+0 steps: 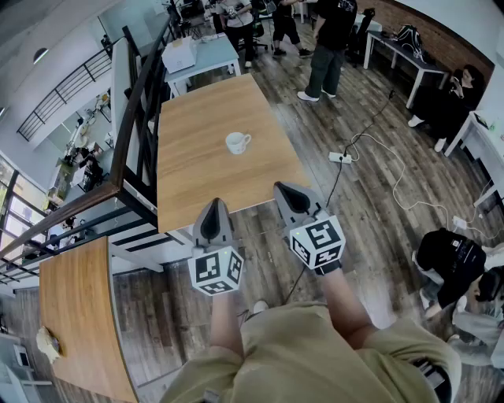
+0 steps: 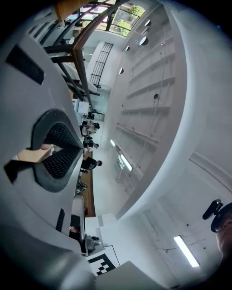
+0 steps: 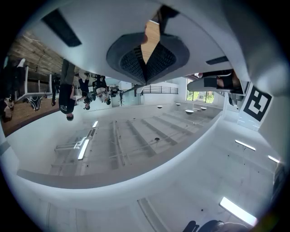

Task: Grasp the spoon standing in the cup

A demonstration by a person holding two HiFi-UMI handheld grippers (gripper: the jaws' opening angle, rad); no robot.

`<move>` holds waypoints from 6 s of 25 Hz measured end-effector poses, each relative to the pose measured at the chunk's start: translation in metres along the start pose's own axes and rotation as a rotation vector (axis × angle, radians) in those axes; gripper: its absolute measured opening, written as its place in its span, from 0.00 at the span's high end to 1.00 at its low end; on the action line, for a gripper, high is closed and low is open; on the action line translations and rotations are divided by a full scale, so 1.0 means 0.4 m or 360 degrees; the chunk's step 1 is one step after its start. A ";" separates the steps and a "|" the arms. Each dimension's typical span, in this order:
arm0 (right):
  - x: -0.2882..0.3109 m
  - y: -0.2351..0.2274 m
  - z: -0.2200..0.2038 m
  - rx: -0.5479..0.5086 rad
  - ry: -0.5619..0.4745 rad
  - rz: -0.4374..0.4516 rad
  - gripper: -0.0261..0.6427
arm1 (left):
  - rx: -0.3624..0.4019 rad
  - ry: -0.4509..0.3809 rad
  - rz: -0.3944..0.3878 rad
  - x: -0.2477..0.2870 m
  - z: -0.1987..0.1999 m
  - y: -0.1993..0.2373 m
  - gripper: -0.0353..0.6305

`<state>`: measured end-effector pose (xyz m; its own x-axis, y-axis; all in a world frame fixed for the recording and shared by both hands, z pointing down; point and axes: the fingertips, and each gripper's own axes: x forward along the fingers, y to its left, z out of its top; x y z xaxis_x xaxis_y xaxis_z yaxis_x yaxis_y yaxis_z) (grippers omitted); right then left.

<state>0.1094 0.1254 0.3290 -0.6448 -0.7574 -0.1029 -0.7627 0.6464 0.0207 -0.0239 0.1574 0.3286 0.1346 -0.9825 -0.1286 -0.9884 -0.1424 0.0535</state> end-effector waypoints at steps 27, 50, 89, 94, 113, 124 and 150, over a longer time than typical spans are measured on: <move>0.378 -0.184 -0.117 0.0160 0.0086 0.0003 0.94 | -0.0102 0.0020 -0.0037 0.416 -0.121 0.163 0.94; 0.949 -0.367 -0.360 0.0144 0.0296 -0.0154 0.94 | -0.0134 0.0215 -0.0157 0.924 -0.301 0.499 0.94; 1.287 -0.610 -1.052 0.0792 0.0897 -0.0280 0.86 | -0.0308 0.0660 -0.0108 1.243 -0.727 0.559 0.94; 1.290 -0.604 -1.031 0.0713 0.0883 -0.0261 0.92 | -0.0289 0.0695 -0.0060 1.219 -0.729 0.580 0.94; 1.147 -0.530 -0.717 0.0407 0.0522 -0.0314 0.94 | -0.0208 0.0449 -0.0105 1.089 -0.541 0.570 0.94; 1.047 -0.478 -0.487 0.0234 0.0272 -0.0325 0.94 | -0.0097 0.0314 -0.0139 1.014 -0.412 0.548 0.94; 0.925 -0.375 -0.161 0.0065 -0.0056 -0.0343 0.94 | 0.0010 0.0037 -0.0143 0.903 -0.165 0.526 0.94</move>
<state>-0.0180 -0.2576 0.3517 -0.4642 -0.8754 -0.1349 -0.8796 0.4735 -0.0460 -0.1785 -0.2355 0.3586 0.2241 -0.9684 -0.1095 -0.9727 -0.2293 0.0365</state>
